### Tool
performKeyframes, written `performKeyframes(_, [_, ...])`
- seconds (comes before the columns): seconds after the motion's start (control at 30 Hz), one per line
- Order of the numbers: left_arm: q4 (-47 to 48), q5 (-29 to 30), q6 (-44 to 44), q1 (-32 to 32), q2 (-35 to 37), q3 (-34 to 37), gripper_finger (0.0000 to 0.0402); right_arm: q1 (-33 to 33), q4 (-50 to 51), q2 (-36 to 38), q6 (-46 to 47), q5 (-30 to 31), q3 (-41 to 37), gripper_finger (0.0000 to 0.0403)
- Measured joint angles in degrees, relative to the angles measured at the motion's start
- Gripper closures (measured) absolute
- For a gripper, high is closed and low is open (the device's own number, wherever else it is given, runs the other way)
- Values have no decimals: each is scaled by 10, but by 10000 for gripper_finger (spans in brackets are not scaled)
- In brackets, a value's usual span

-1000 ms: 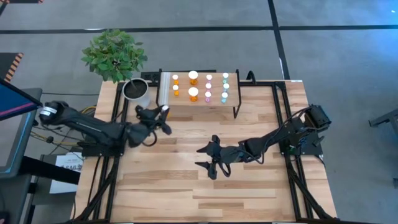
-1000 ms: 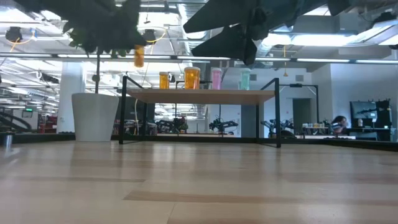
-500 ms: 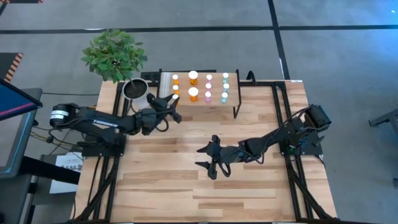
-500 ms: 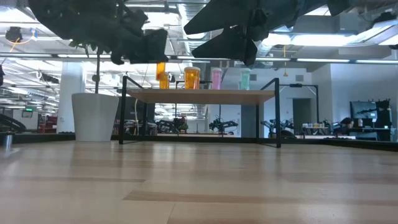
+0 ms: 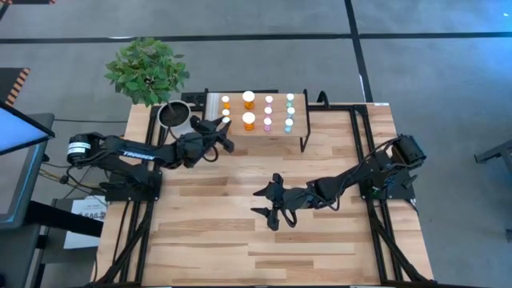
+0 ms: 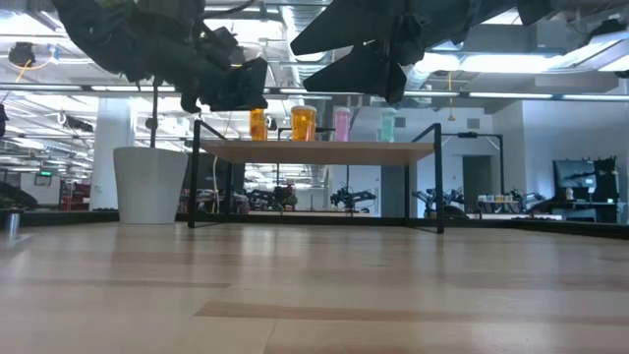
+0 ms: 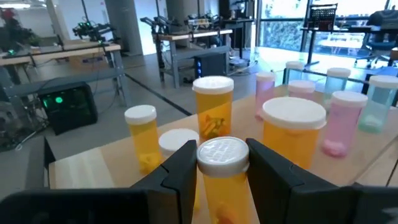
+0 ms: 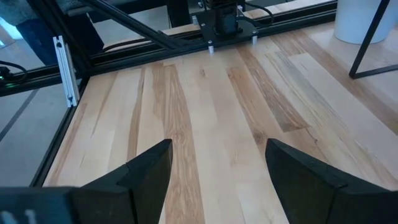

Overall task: Pick and place medicine bottles onto shelf by color
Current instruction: Put the small orange pill bottle on the shelf aligned with the other small orange pill bottles

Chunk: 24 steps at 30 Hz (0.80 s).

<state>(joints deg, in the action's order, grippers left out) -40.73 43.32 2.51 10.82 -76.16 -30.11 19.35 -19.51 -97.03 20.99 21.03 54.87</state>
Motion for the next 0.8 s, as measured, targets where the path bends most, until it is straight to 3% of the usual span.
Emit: performKeyframes(0.8, [39,-30,34,21,1,-1,296,0,0,0,0,0,0,121])
